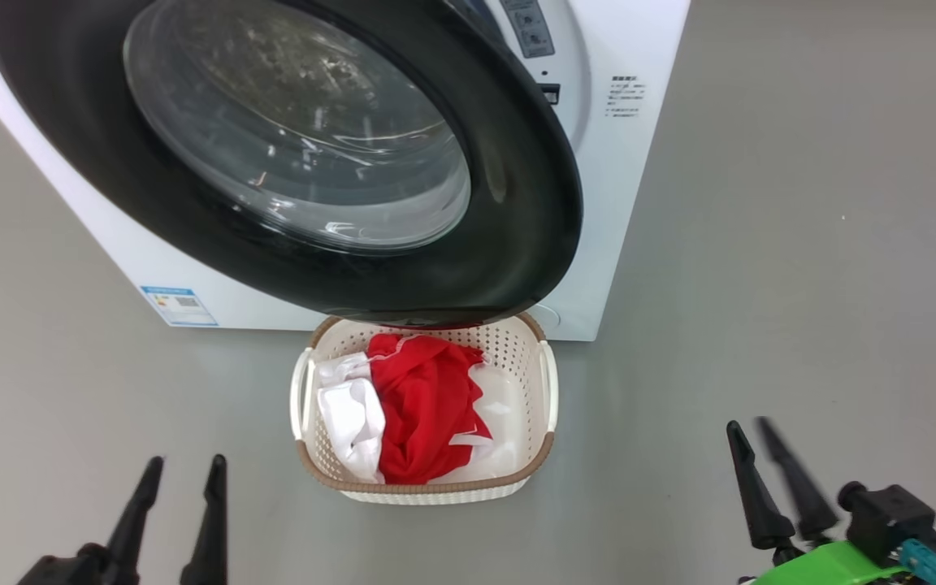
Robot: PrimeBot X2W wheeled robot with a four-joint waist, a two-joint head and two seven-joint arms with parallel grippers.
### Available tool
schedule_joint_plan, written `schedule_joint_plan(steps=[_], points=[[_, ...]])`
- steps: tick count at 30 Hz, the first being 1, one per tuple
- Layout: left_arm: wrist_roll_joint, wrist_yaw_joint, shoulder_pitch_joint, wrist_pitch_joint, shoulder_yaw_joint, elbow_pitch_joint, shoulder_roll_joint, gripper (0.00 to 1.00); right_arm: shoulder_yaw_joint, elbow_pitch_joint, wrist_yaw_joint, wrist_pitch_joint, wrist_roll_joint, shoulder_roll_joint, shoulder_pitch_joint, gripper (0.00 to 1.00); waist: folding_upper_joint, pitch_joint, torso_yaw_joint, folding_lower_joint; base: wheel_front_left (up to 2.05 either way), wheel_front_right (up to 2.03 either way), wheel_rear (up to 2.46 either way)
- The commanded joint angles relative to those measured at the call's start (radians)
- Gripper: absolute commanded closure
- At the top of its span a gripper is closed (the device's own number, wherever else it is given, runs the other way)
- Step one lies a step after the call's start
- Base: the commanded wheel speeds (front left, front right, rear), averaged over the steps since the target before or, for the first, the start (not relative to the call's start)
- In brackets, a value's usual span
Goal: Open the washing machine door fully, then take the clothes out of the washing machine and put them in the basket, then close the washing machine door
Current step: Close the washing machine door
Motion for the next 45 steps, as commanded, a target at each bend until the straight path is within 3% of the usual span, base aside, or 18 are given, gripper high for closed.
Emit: schedule_joint_plan(steps=[1, 11, 20, 45], points=[[0.009, -0.005, -0.026, -0.009, 0.021, -0.024, 0.006, 0.0, 0.045, -0.016, 0.007, -0.006, 0.006, -0.011, -0.04, 1.0, 0.0, 0.002, 0.012, 0.0, 0.0, 0.0, 0.0], [-0.016, -0.005, -0.077, -0.009, -0.038, -0.022, -0.007, 0.0, 0.163, 0.005, 0.007, -0.006, 0.004, -0.011, -0.179, 1.0, 0.0, 0.062, 0.093, 0.0, 0.0, 0.0, 0.0], [-0.035, -0.005, -0.134, -0.009, -0.071, -0.021, -0.029, 0.0, 0.182, 0.01, 0.007, -0.006, -0.009, -0.011, -0.361, 1.0, 0.0, 0.157, 0.158, 0.0, 0.0, 0.0, 0.0], [-0.091, -0.005, -0.364, -0.009, -0.167, -0.034, -0.08, 0.0, 0.036, 0.037, 0.007, -0.006, -0.113, -0.016, -0.741, 1.0, 0.0, 0.448, 0.275, 0.0, 0.0, 0.0, 0.0]])
